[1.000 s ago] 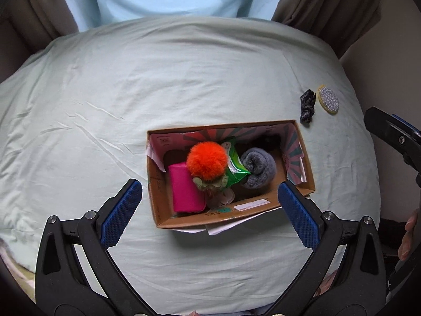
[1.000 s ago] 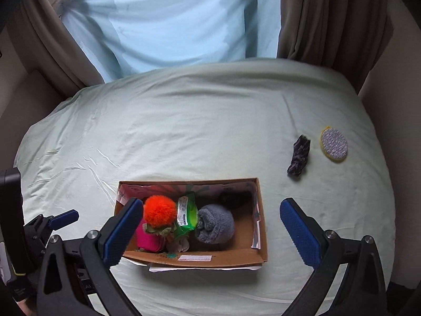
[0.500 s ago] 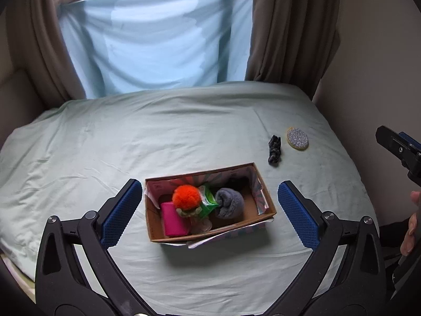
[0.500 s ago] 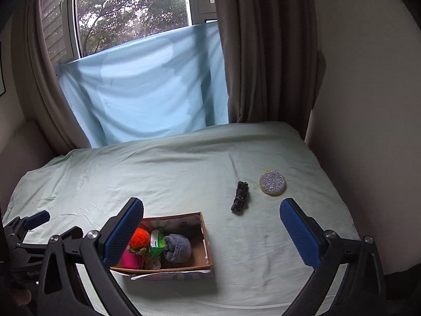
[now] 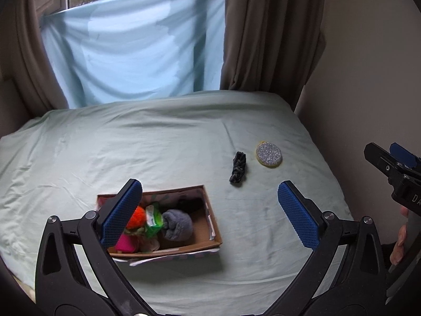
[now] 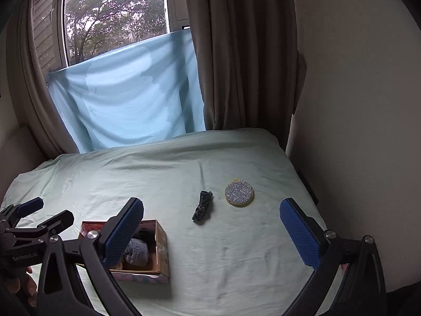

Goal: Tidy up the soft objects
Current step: 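Move both tools toward the patterned scrunchie and glitter pad on the bed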

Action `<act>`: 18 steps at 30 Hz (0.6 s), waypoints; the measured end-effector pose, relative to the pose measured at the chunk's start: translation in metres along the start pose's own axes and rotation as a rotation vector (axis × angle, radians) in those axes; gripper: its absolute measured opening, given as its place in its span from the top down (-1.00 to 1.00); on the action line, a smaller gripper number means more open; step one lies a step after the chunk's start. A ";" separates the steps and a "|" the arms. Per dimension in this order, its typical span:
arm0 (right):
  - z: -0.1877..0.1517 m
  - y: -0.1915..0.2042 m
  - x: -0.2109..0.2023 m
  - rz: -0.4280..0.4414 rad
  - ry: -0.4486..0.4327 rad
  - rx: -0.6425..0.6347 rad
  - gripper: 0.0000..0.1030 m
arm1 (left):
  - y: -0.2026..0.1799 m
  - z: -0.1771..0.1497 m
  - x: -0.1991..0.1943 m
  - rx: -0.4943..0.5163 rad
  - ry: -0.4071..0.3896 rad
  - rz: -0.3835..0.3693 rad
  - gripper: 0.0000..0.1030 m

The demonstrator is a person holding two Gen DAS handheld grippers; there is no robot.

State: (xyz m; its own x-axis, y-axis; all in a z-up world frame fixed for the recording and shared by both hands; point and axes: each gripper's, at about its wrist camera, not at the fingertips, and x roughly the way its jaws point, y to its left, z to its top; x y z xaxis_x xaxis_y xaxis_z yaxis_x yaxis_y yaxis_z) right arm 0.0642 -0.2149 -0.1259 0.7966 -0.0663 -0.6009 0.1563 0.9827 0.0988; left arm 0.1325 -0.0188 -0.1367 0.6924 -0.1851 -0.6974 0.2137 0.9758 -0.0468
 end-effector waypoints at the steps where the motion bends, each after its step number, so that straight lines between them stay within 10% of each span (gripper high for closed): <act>1: 0.002 -0.009 0.006 0.000 0.001 -0.007 -1.00 | -0.009 0.003 0.011 -0.004 0.002 0.000 -0.99; 18: 0.016 -0.086 0.228 0.061 0.133 -0.072 -1.00 | -0.097 0.000 0.266 0.041 0.137 0.015 -0.95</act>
State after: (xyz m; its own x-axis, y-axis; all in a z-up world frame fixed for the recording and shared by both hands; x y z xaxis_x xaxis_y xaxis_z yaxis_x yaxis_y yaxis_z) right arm 0.2419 -0.3176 -0.2589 0.7184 0.0129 -0.6955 0.0639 0.9944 0.0845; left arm 0.2955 -0.1629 -0.3179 0.5959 -0.1502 -0.7889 0.2340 0.9722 -0.0083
